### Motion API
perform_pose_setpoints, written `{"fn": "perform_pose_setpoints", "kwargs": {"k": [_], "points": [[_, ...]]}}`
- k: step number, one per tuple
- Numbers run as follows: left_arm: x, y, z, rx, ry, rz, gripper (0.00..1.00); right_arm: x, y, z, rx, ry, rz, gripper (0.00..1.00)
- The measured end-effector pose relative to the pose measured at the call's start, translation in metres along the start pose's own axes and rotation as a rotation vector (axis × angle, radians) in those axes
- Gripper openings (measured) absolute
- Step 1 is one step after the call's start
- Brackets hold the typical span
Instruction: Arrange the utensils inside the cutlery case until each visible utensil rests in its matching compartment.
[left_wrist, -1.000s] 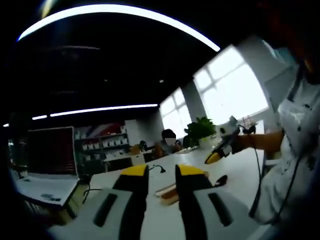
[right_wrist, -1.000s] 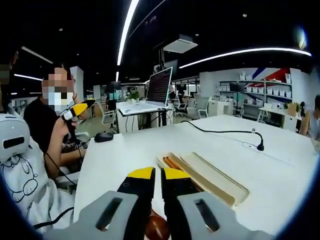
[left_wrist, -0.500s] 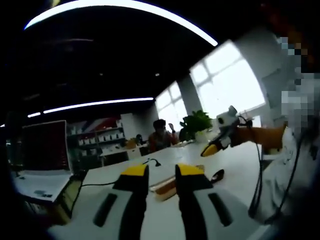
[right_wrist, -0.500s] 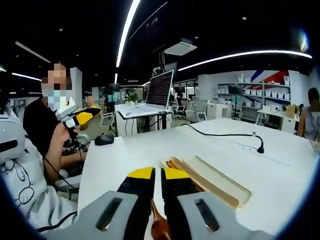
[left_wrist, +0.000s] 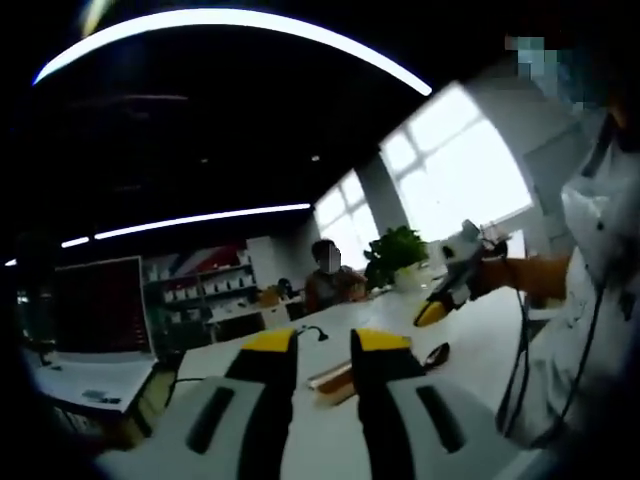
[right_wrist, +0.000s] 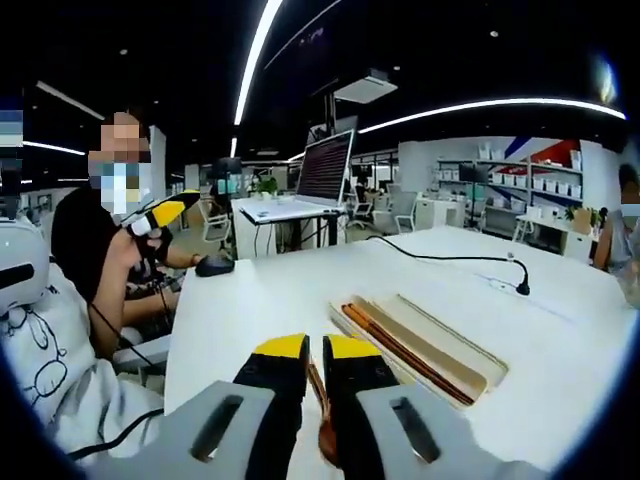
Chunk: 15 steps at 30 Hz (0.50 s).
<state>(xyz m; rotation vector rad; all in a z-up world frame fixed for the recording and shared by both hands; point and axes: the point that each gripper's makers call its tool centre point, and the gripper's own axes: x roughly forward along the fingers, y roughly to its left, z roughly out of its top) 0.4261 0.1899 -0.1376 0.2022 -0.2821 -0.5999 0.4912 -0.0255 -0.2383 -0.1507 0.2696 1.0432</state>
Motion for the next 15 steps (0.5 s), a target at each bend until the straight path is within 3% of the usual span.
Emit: {"fn": "perform_pose_setpoints", "kwargs": {"k": [5, 15], "points": [[0.001, 0.003, 0.0, -0.007, -0.004, 0.005, 0.22, 0.002, -0.012, -0.01, -0.03, 0.053, -0.03, 0.07], [0.002, 0.003, -0.003, 0.01, 0.019, 0.009, 0.22, 0.036, -0.005, -0.043, -0.068, 0.239, 0.076, 0.12]]}}
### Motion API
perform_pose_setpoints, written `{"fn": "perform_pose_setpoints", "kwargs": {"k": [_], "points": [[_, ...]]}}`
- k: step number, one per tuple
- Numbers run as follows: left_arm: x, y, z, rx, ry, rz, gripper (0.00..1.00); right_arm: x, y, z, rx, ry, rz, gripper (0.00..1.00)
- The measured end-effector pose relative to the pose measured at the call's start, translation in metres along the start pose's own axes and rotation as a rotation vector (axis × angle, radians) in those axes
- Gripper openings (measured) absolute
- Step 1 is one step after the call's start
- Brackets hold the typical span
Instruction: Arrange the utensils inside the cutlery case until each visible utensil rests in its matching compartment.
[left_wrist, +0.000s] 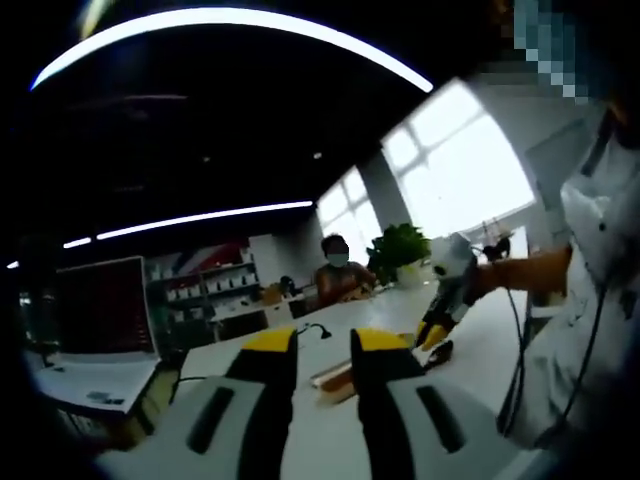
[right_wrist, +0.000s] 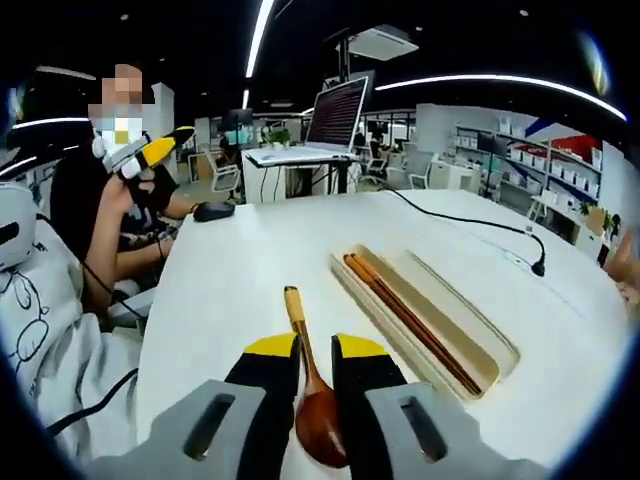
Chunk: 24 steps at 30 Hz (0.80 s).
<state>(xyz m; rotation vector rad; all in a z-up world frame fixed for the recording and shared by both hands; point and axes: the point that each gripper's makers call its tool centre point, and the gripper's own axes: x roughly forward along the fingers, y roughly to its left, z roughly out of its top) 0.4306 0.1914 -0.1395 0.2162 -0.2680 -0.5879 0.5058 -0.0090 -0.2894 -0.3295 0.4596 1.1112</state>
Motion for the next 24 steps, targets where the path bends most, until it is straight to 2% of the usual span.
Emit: {"fn": "perform_pose_setpoints", "kwargs": {"k": [5, 8, 11, 14, 16, 20, 24], "points": [[-0.004, 0.001, 0.003, 0.007, -0.005, 0.005, 0.22, 0.021, 0.0, -0.012, -0.073, 0.128, 0.022, 0.13], [-0.008, 0.005, 0.005, 0.005, -0.011, 0.015, 0.22, 0.026, -0.004, -0.013, -0.101, 0.161, 0.03, 0.13], [-0.01, 0.006, 0.006, 0.006, -0.018, 0.019, 0.22, 0.028, -0.005, -0.014, -0.101, 0.183, 0.041, 0.13], [-0.01, 0.008, 0.005, 0.001, -0.019, 0.023, 0.22, 0.03, 0.002, -0.019, -0.081, 0.197, 0.085, 0.13], [-0.011, 0.009, 0.005, -0.001, -0.02, 0.024, 0.22, 0.03, 0.001, -0.022, -0.084, 0.211, 0.08, 0.13], [-0.01, 0.005, 0.008, 0.0, -0.028, 0.017, 0.22, 0.029, 0.001, -0.017, -0.059, 0.192, 0.082, 0.12], [-0.011, 0.002, 0.01, 0.007, -0.032, 0.01, 0.22, 0.028, 0.007, -0.022, -0.074, 0.226, 0.099, 0.11]]}}
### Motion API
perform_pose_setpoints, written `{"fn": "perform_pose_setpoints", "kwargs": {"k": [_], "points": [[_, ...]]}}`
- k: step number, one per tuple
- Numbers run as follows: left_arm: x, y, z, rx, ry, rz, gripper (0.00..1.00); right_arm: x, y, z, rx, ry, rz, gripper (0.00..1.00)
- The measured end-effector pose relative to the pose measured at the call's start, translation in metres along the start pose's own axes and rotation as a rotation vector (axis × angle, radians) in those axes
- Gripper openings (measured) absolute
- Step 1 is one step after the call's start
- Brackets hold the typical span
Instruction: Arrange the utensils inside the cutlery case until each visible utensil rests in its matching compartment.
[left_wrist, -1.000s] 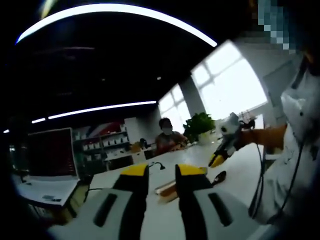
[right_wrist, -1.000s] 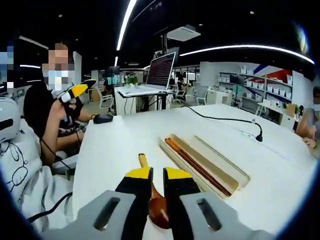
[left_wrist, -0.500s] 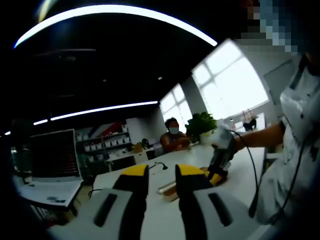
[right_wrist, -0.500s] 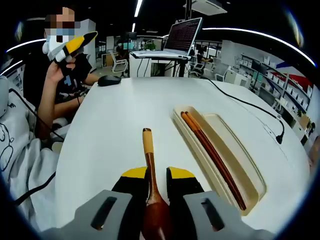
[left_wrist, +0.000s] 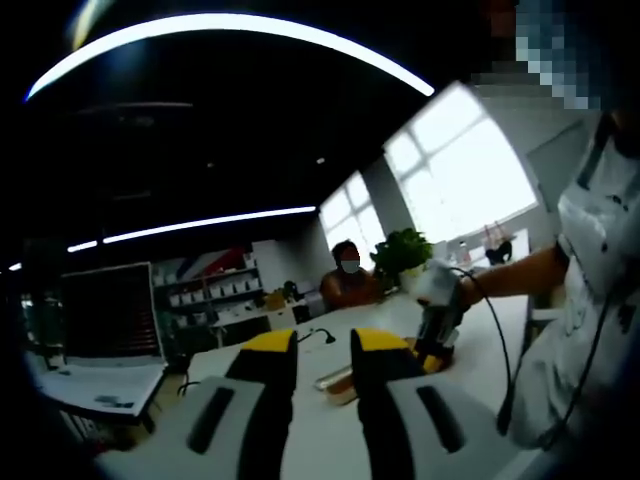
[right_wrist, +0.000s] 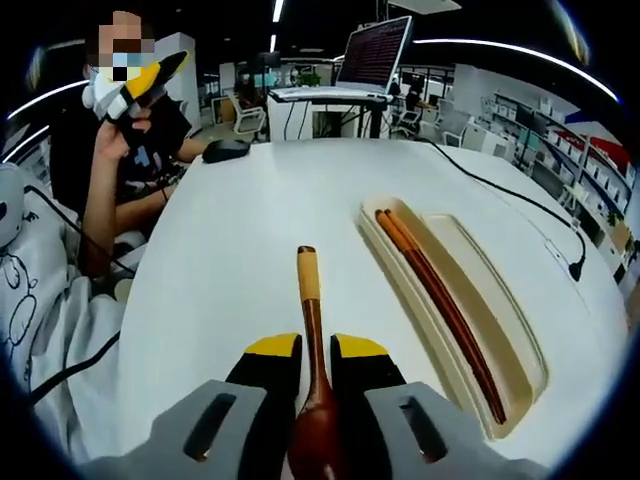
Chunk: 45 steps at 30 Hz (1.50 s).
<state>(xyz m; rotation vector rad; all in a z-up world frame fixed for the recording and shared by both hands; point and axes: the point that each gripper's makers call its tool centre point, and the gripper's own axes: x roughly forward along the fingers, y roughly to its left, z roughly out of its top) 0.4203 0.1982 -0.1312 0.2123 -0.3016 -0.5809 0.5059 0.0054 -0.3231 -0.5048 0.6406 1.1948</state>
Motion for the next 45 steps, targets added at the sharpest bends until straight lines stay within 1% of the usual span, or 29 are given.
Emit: {"fn": "perform_pose_setpoints", "kwargs": {"k": [4, 7, 10, 14, 19, 23, 26, 35, 38, 42, 44, 45], "points": [[-0.003, 0.003, 0.0, -0.005, -0.001, 0.009, 0.23, 0.001, 0.001, -0.001, 0.003, 0.008, 0.007, 0.11], [-0.003, 0.004, 0.001, -0.006, -0.004, 0.015, 0.22, 0.001, 0.001, -0.001, 0.002, 0.014, 0.011, 0.06], [-0.003, 0.004, 0.001, -0.008, -0.005, 0.009, 0.23, 0.002, 0.003, -0.001, 0.014, 0.016, 0.018, 0.05], [-0.001, 0.002, -0.001, -0.008, 0.002, 0.001, 0.22, 0.0, 0.006, -0.001, 0.002, 0.028, 0.02, 0.05], [0.0, 0.003, -0.003, -0.012, 0.003, 0.002, 0.23, -0.005, 0.007, 0.007, -0.025, 0.012, 0.011, 0.04], [0.001, 0.004, -0.004, -0.015, 0.005, 0.003, 0.22, -0.013, 0.002, 0.02, -0.05, -0.019, -0.013, 0.04], [0.002, 0.004, -0.004, -0.016, 0.007, 0.001, 0.22, -0.02, -0.007, 0.029, -0.076, -0.031, -0.041, 0.04], [0.003, 0.007, -0.006, -0.02, 0.012, 0.002, 0.22, -0.027, -0.034, 0.038, -0.121, -0.034, -0.088, 0.04], [0.003, 0.008, -0.007, -0.022, 0.015, 0.005, 0.23, -0.029, -0.043, 0.043, -0.16, -0.034, -0.11, 0.03], [0.003, 0.006, -0.007, -0.019, 0.019, 0.003, 0.23, -0.027, -0.058, 0.049, -0.19, -0.031, -0.116, 0.04], [0.002, 0.006, -0.006, -0.017, 0.016, 0.004, 0.23, -0.023, -0.066, 0.05, -0.209, -0.018, -0.121, 0.04], [0.001, 0.006, -0.005, -0.017, 0.012, 0.004, 0.22, -0.022, -0.067, 0.048, -0.218, -0.005, -0.108, 0.04]]}}
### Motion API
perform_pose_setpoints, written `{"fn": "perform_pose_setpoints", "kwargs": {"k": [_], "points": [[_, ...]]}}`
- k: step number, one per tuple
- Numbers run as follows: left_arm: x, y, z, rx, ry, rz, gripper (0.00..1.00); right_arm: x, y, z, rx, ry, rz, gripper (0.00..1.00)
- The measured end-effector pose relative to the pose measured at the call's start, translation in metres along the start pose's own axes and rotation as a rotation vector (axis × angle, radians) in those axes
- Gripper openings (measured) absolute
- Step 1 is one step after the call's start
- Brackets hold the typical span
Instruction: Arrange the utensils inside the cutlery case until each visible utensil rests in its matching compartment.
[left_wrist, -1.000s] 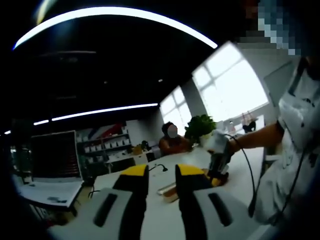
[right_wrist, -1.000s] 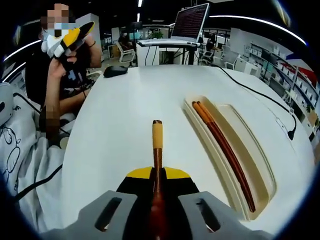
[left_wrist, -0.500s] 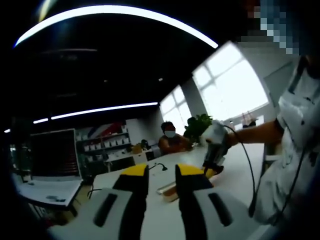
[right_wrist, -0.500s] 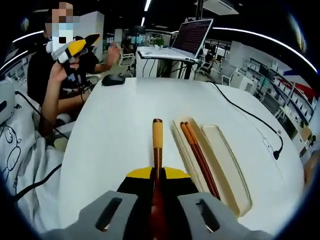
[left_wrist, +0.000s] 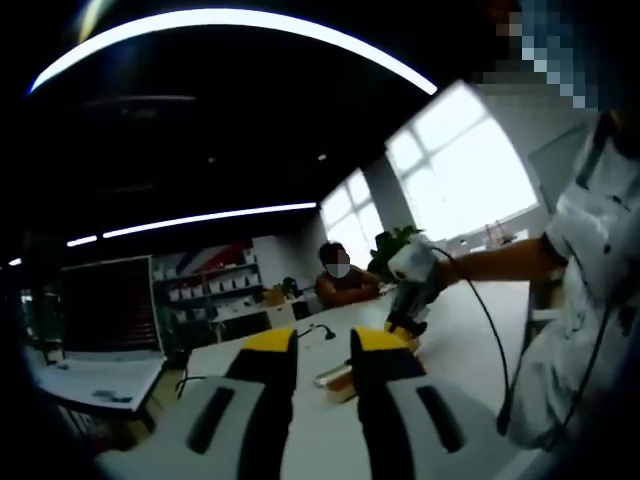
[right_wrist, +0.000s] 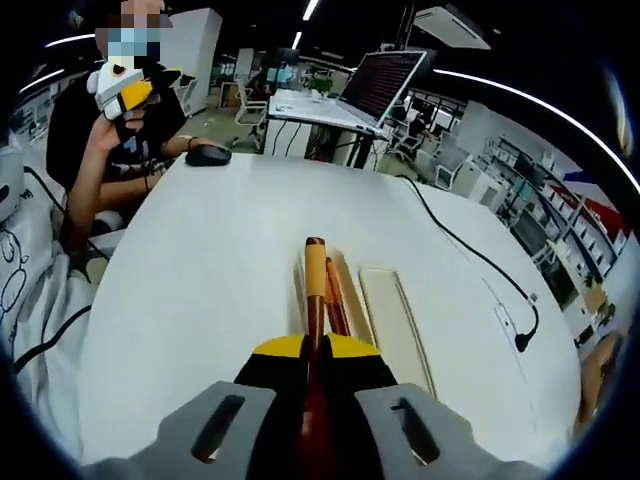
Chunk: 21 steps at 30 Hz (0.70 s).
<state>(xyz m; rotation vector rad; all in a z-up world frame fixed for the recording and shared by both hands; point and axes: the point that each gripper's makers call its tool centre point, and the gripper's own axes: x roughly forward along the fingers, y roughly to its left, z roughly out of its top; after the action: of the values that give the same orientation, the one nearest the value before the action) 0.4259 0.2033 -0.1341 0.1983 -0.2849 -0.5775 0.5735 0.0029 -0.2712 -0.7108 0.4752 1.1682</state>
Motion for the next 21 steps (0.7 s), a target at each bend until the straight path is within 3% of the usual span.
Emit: {"fn": "perform_pose_setpoints", "kwargs": {"k": [6, 21], "points": [[0.0, 0.002, 0.0, 0.001, 0.002, 0.004, 0.22, 0.01, -0.015, -0.006, 0.01, 0.026, 0.004, 0.04], [0.0, 0.005, -0.002, -0.002, 0.004, 0.008, 0.22, 0.034, -0.018, -0.018, -0.016, 0.058, 0.063, 0.04]]}}
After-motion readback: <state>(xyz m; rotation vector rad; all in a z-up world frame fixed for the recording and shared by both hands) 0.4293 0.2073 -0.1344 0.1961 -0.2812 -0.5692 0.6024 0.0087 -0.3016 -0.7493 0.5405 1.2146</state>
